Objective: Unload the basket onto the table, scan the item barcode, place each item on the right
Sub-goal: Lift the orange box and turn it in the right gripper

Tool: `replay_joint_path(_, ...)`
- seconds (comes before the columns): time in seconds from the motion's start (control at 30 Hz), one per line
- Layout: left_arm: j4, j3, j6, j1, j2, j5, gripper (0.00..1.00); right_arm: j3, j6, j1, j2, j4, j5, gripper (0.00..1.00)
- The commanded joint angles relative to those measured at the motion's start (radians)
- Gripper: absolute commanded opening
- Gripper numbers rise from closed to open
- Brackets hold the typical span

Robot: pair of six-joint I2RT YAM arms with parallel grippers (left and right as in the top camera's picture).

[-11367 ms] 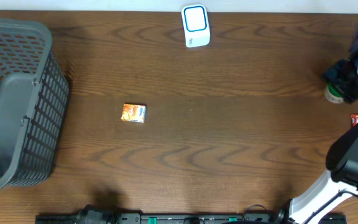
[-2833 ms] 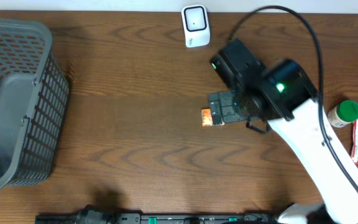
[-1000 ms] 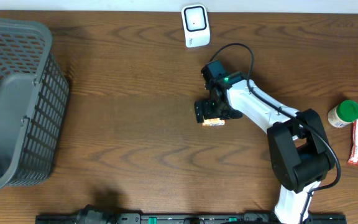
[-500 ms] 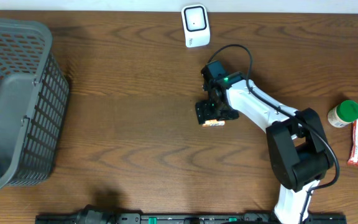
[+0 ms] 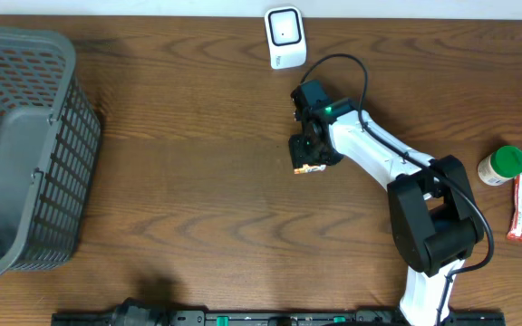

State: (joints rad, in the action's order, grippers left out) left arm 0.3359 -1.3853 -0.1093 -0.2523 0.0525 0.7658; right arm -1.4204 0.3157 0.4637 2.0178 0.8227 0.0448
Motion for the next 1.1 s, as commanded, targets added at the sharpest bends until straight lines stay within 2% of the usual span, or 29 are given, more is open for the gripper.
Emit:
replay_joint_path(0.0,-0.005,0.000,-0.018,0.000,-0.007,0.006,0.98,-0.066,0.045,-0.006,0.011,0.056,-0.001,0.57)
replay_joint_path(0.2,-0.005,0.000,-0.018,0.000,-0.007,0.006,0.98,-0.111,0.047,-0.006,0.011,0.254,0.124,0.61)
replay_joint_path(0.43,-0.005,0.000,-0.018,0.000,-0.007,0.006,0.98,-0.110,0.099,-0.004,0.011,0.432,0.186,0.54)
replay_joint_path(0.8,-0.005,0.000,-0.018,0.000,-0.007,0.006,0.98,-0.108,0.123,-0.004,0.011,0.563,0.426,0.55)
replay_joint_path(1.07,-0.005,0.000,-0.018,0.000,-0.007,0.006,0.98,-0.108,0.125,-0.004,0.011,0.620,0.462,0.56)
